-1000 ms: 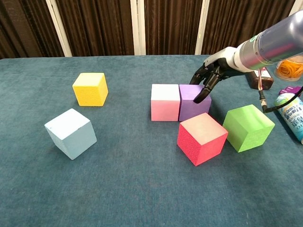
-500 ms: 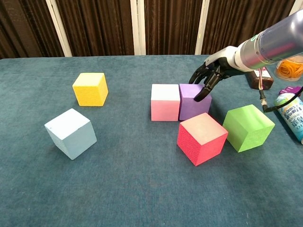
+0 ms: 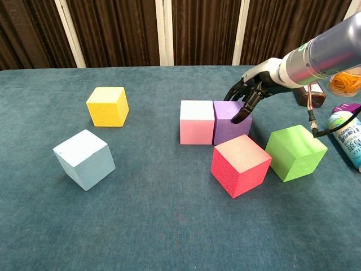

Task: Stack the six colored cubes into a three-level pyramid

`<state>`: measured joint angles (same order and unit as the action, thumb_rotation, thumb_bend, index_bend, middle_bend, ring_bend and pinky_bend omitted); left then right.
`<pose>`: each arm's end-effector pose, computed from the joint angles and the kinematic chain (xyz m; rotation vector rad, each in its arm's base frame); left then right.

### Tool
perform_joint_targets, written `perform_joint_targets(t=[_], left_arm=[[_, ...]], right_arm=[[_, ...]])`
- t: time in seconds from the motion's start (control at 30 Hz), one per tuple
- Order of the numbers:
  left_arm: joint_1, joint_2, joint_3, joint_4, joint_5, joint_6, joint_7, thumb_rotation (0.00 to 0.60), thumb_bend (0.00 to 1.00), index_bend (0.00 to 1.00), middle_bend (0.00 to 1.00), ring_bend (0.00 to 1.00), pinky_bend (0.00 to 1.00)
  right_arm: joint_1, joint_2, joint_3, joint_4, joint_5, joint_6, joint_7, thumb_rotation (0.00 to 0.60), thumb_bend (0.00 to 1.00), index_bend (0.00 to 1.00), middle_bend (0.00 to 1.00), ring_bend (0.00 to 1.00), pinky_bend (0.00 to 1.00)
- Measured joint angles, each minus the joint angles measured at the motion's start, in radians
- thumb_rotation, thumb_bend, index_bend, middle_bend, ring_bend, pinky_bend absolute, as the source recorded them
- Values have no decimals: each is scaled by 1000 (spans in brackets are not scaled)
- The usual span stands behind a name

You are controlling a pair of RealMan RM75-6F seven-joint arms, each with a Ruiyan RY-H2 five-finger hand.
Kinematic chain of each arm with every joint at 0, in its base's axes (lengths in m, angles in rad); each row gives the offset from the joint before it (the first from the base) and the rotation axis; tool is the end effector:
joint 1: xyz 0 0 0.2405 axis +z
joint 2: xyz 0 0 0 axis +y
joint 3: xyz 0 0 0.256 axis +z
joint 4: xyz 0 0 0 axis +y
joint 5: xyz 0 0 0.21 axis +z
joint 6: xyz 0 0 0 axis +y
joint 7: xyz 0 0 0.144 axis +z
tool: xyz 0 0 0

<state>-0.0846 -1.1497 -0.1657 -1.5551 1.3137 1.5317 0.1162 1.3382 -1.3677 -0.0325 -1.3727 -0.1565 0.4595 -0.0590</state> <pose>-0.3316 0.2015 0.1889 -1.1660 -0.7701 -0.8074 -0.1021 -0.4293 0.0045 1.6794 -1.6687 0.6157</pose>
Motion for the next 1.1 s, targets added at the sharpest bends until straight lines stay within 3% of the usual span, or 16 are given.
perform_joint_targets(t=[0.23, 0.63, 1.1], left_arm=[[-1, -1, -1, 0, -4, -1, 4, 600, 364, 103, 0, 0, 0], [0, 0, -2, -5, -9, -3, 6, 600, 364, 103, 0, 0, 0], [1, 7, -4, -5, -7, -4, -13, 600, 364, 103, 0, 0, 0]], right_arm=[[-1, 6, 3, -7, -6, 1, 6, 600, 186, 114, 92, 0, 0], [1, 33, -2, -41, -15, 0, 15, 600, 153, 95, 90, 0, 0], [-68, 132, -12, -204, -69, 164, 18, 600, 153, 119, 121, 0, 0]])
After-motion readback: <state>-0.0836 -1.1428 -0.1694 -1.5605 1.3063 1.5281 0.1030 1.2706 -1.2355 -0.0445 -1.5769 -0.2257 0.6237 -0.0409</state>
